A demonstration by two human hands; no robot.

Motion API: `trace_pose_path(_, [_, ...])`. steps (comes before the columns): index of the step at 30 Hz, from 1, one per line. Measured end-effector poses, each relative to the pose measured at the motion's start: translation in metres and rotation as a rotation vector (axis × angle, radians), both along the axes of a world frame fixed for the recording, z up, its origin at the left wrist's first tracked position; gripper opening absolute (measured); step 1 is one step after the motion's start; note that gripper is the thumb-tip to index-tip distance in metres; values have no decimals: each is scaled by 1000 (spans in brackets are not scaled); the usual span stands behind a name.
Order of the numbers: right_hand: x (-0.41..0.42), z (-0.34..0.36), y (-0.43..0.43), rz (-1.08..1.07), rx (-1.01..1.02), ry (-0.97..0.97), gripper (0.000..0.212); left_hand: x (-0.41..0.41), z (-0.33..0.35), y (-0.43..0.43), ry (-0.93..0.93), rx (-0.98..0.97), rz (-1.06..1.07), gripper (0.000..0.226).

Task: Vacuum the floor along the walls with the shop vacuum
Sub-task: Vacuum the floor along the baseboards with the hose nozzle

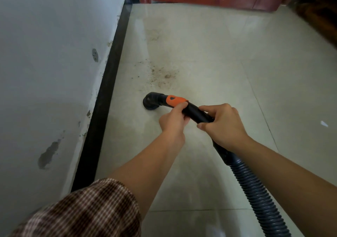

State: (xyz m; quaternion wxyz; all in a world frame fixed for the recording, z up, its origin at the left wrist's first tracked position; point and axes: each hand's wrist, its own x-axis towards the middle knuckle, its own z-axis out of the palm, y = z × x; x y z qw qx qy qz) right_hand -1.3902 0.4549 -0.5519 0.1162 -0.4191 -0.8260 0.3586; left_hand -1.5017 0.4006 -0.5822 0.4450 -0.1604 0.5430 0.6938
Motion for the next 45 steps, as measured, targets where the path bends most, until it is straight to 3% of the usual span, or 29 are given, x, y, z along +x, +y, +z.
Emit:
trace_pose_path(10, [-37, 44, -4, 272, -47, -342, 27, -36, 28, -6, -73, -140, -177, 31])
trace_pose_path(16, [-33, 73, 8, 251, -37, -505, 24, -28, 37, 8, -130, -123, -296, 34])
trace_pose_path(21, [-11, 65, 27, 169, -25, -494, 20, -11, 29, 40, -135, -113, -331, 31])
trace_pose_path(27, [9, 55, 55, 50, 49, -464, 18, 9, 29, 80, -147, -130, -324, 11])
trace_pose_path(45, [-22, 40, 77, 39, 51, -364, 16, -5, 19, 91, -158, 26, -136, 13])
